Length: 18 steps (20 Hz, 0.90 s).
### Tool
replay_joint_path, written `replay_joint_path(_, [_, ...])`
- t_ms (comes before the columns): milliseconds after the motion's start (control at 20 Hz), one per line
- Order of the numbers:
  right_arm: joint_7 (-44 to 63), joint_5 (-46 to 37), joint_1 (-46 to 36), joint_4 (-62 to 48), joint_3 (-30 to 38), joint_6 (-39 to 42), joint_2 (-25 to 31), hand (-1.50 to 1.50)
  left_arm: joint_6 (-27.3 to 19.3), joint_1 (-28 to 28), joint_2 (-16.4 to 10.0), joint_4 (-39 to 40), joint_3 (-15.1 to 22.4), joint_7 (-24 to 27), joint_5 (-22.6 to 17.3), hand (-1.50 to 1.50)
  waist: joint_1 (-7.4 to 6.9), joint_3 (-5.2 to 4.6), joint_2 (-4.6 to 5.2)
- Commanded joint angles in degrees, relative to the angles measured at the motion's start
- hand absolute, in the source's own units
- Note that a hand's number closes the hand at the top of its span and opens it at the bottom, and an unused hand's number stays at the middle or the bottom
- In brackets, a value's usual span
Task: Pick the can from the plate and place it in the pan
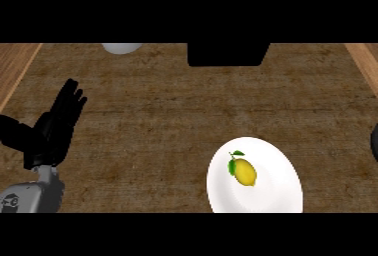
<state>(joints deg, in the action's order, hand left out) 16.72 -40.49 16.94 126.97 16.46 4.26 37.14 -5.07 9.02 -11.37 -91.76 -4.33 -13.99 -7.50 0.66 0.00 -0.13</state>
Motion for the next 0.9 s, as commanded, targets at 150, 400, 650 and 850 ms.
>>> replay_joint_path(150, [-16.9, 9.3, -5.1, -23.2, 14.3, -3.8, 2.2, 1.50, 0.5, -0.1, -0.3, -2.8, -0.5, -2.6, -1.1, 0.00, -0.79, 0.11, 0.08])
replay_joint_path(400, [-25.8, 11.4, -10.2, -40.1, 19.1, -4.3, 5.8, 1.50, 1.8, -2.9, -0.2, -2.8, -0.2, -0.5, -0.7, 0.00, -1.25, 0.08, 0.14])
replay_joint_path(650, [-35.6, 10.8, -20.7, -59.3, 17.3, -5.8, 9.9, 1.50, 0.4, -0.5, 2.2, 1.1, 0.9, 2.3, 1.4, 0.00, -1.32, 0.05, 0.31])
replay_joint_path(850, [-47.9, 9.9, -26.0, -75.5, 15.4, -9.2, 10.1, 1.50, -0.3, 2.9, 1.6, 1.0, 0.1, -0.9, 1.0, 0.00, -1.87, 0.15, 0.50])
